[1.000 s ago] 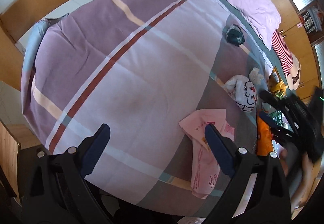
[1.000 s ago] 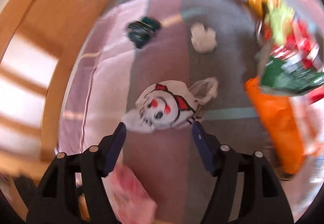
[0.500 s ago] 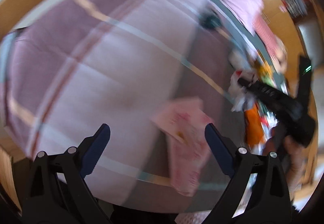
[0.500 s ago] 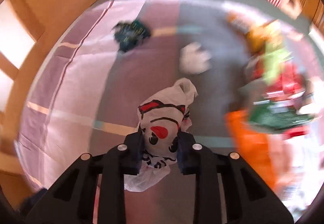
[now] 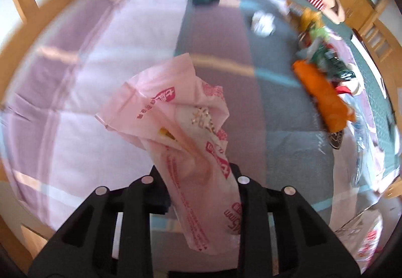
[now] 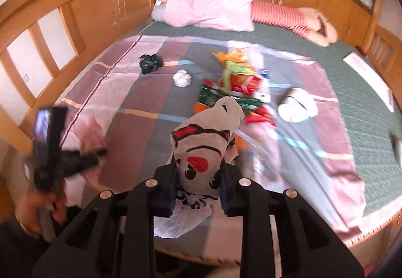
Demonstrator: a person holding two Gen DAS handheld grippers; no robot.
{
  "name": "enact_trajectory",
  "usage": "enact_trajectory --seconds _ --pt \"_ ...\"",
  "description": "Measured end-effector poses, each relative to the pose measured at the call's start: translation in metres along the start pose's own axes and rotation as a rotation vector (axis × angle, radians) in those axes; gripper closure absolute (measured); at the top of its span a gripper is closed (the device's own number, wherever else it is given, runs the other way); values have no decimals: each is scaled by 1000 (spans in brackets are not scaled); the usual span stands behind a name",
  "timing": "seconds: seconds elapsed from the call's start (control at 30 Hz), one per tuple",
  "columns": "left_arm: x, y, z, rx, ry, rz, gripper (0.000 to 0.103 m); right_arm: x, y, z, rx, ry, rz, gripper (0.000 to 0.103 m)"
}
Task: Collect trash
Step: 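Grasp the white bag with red face print with the right gripper, then release the white bag over the bin while the left gripper drops the pink bag in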
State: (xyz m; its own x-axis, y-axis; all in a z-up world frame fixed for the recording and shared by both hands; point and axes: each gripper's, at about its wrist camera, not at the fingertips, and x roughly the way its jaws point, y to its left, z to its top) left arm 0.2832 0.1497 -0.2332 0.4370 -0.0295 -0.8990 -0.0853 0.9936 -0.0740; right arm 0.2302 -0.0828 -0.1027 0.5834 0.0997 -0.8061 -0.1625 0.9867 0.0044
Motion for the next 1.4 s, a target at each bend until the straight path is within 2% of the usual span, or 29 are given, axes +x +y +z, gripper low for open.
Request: enact_trajectory --seconds 0.07,0.27,0.37,0.5,0.67,0.8,0.9,0.97,1.03,1.1,1.13,1.2,1.27,1.33,1.4 --pt "-45 -14 -10 42 -116 52 74 -26 -7 -19 -12 -44 -45 75" --pt "-159 -79 -57 148 -368 41 73 -85 -30 -59 -3 -126 -137 75" --pt "-200 -106 -87 188 -450 11 73 -117 -36 -76 -1 -178 -166 74" --pt "-236 -125 -120 223 -506 -17 73 -152 -45 -98 11 -216 -168 74" --pt "-269 -144 -146 236 -524 -54 72 -189 -58 -118 29 -272 -190 74" --pt "-273 -157 -159 243 -517 -90 72 -212 -69 -131 58 -309 -199 74" --pt "-274 -169 -169 274 -517 -93 71 -216 -73 -141 62 -304 -205 72" --pt "-274 -175 -174 289 -513 -99 71 -204 -78 -150 60 -245 -213 68" --pt "-273 -181 -177 305 -509 -105 71 -174 -81 -167 82 -115 -191 66" --pt "-271 -185 -178 319 -503 -117 71 -145 -84 -188 120 5 -136 57" --pt "-270 -187 -179 326 -499 -123 71 -129 -87 -200 148 80 -109 48" --pt "-263 -194 -181 348 -478 -139 70 -115 -93 -213 184 140 -105 38" --pt "-255 -200 -182 366 -447 -160 70 -117 -102 -217 224 129 -127 27" --pt "-247 -207 -185 386 -415 -189 70 -133 -115 -214 279 69 -150 24" --pt "-232 -217 -189 428 -325 -286 70 -156 -134 -211 361 -29 -190 23"
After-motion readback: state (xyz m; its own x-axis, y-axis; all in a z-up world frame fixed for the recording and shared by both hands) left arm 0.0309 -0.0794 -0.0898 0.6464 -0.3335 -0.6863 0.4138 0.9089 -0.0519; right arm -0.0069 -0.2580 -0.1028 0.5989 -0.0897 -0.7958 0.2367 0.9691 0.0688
